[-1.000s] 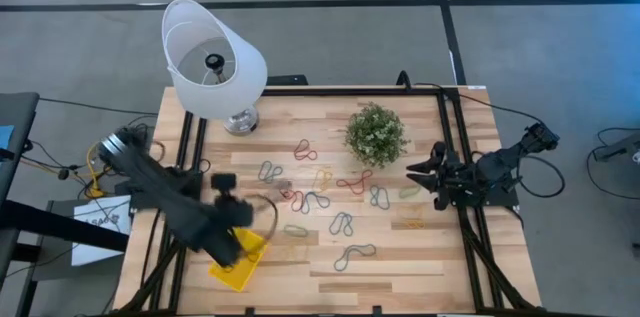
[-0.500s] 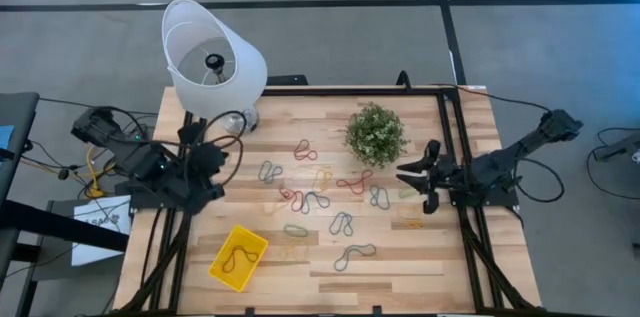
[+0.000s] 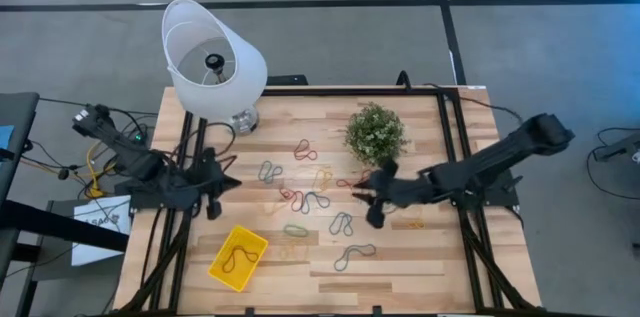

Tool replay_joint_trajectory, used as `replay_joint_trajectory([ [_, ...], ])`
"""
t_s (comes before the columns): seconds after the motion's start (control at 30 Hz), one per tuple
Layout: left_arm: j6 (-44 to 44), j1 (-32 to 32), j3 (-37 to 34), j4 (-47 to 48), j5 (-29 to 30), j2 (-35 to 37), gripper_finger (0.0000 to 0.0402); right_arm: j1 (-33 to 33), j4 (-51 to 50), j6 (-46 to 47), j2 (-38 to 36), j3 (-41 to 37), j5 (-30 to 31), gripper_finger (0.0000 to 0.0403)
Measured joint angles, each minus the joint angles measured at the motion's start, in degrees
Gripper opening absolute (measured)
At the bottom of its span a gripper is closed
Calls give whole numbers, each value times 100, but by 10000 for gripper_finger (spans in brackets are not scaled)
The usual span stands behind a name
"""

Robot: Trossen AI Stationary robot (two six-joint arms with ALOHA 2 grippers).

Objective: Pick and place items into bin
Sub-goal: Put the right red rubberband into the yellow bin

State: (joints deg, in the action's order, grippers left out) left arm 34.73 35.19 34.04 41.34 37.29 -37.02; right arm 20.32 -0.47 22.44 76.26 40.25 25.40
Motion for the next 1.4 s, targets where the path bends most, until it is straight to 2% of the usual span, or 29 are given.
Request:
replay_joint_trajectory([
  [0.2, -141, -7, -620, -1037, 331, 29, 0, -265, -187, 9, 1306, 557, -124, 102],
  [0.27, -160, -7, -663, -1103, 445, 26, 0, -442, -499, 80, 1658, 789, -207, 102],
  [0.4, -227, -7, -680, -1137, 526, 29, 7, -875, -1443, 832, 2281, 1322, -517, 102],
  [0.53, -171, -7, -680, -1127, 489, 29, 31, -1058, -1746, 905, 2694, 1796, -724, 102],
  [0.73, -338, -7, -680, -1086, 523, 27, 77, -1087, -2468, 842, 3137, 2422, -548, 102],
  [0.87, -351, -7, -680, -1082, 528, 29, 94, -1113, -3028, 1416, 3450, 2721, -346, 102],
  [1.0, -351, -7, -682, -1082, 530, 29, 98, -1104, -3270, 1886, 3685, 2865, 36, 102],
  [1.4, -351, -7, -682, -1034, 535, 29, 98, -1160, -3251, 2264, 3748, 2898, -164, 89],
])
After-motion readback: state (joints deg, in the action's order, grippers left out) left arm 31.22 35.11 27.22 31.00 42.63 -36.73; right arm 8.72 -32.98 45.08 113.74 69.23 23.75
